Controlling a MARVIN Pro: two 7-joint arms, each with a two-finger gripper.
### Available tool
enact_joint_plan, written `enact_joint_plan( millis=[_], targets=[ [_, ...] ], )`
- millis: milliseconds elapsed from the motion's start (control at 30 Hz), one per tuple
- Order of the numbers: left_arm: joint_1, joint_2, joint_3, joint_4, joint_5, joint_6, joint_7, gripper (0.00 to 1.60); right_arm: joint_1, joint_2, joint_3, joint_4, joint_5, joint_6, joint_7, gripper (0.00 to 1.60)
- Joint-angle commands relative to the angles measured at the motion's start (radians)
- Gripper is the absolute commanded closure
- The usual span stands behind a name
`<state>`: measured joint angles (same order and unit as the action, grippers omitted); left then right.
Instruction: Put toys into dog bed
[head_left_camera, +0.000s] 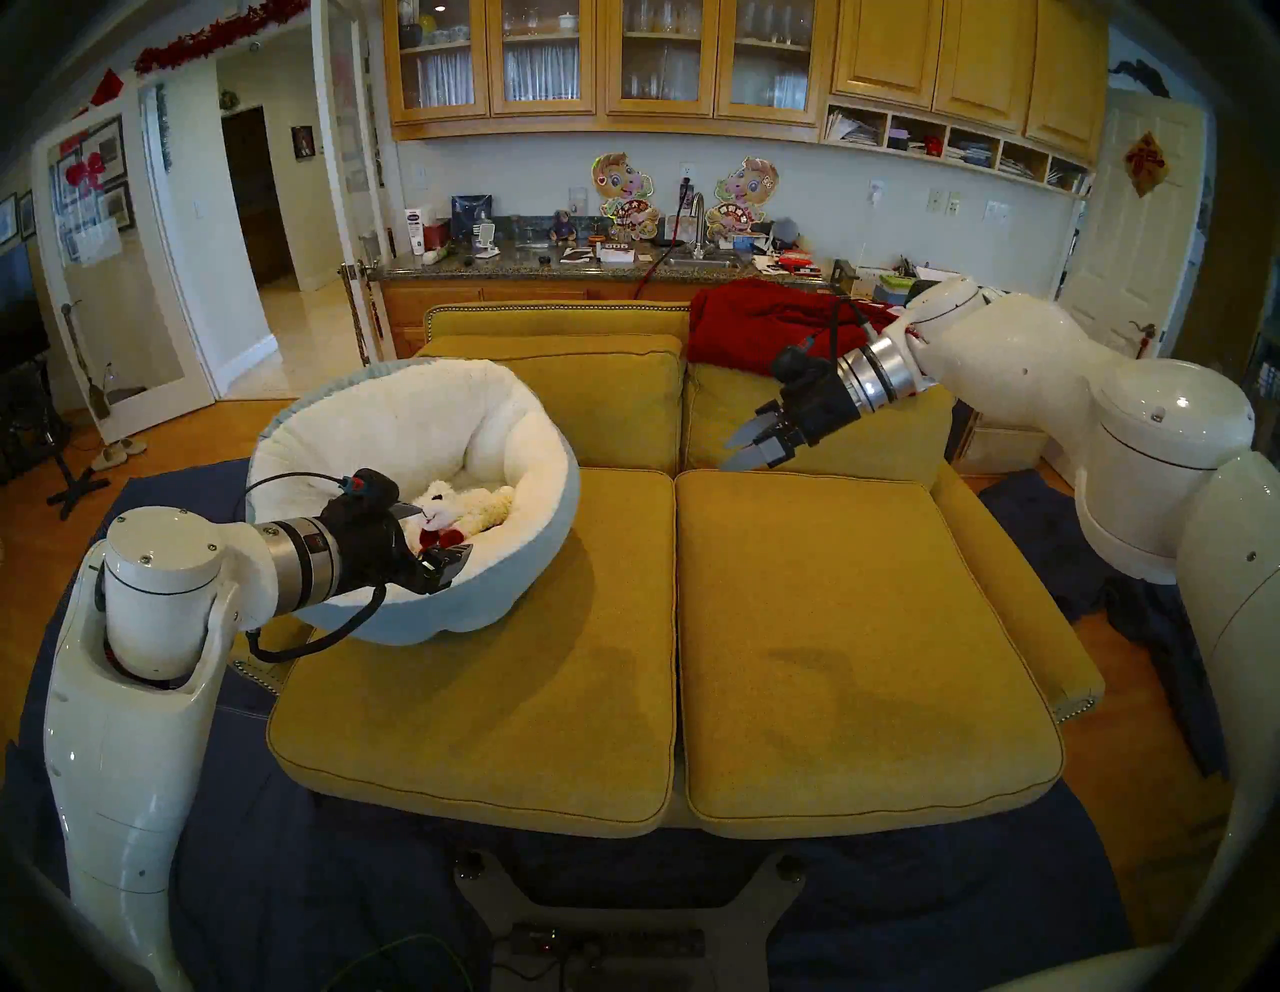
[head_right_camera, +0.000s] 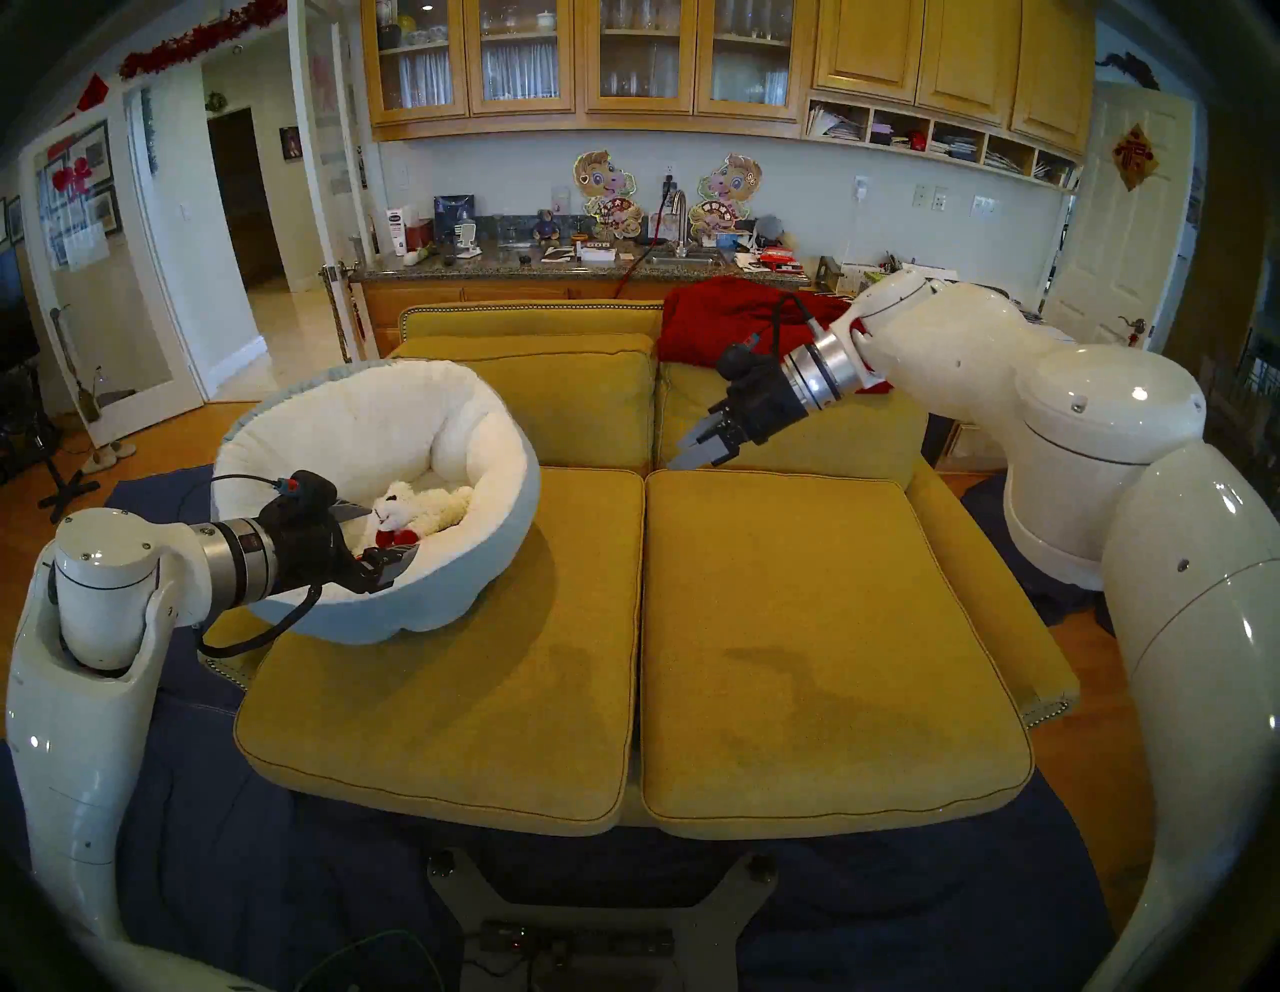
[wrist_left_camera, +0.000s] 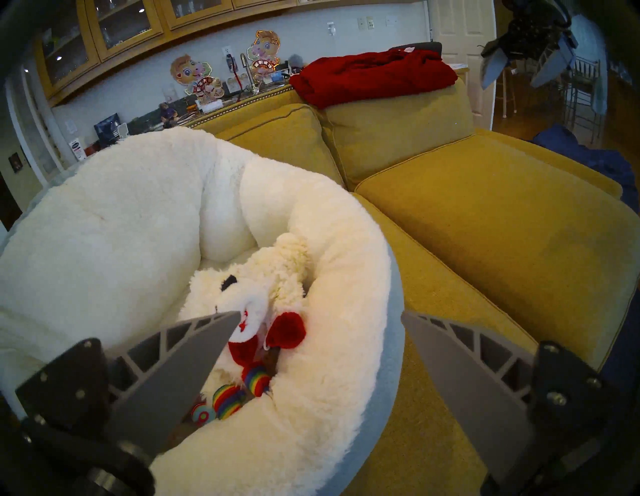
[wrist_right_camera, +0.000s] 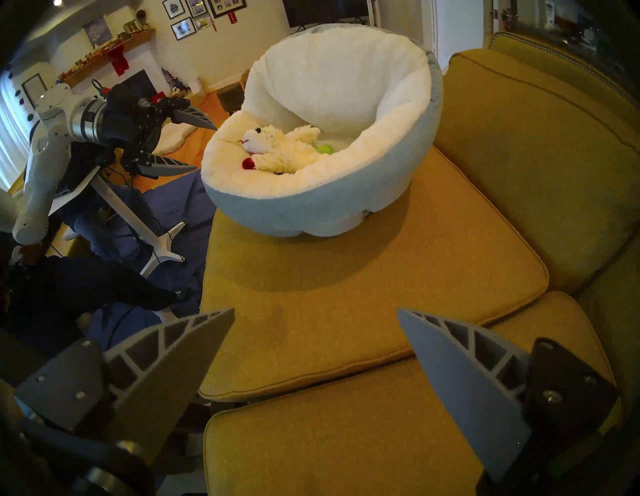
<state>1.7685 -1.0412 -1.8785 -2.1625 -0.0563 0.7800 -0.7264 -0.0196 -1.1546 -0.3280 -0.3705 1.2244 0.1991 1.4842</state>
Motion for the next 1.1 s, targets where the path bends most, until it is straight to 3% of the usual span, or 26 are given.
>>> enact_joint_plan(
  millis=[0,400,1067],
  targets=[
    [-0.012,-0.015,-0.002,-0.024,0.003,-0.022,0.016,0.0,0.003,0.028,0.011,-0.026,0.014,0.006,-0.001,0.0],
    [-0.007,-0.044,0.001,-0.031,0.027,-0.043,0.047,0.0,-0.007,0.017,0.023,-0.096,0.018,0.013,-0.019,0.0],
    [0.003,-0.105,0.006,-0.053,0.063,-0.098,0.107,0.0,0.01,0.052,0.047,-0.201,0.025,0.029,-0.14,0.0]
  ],
)
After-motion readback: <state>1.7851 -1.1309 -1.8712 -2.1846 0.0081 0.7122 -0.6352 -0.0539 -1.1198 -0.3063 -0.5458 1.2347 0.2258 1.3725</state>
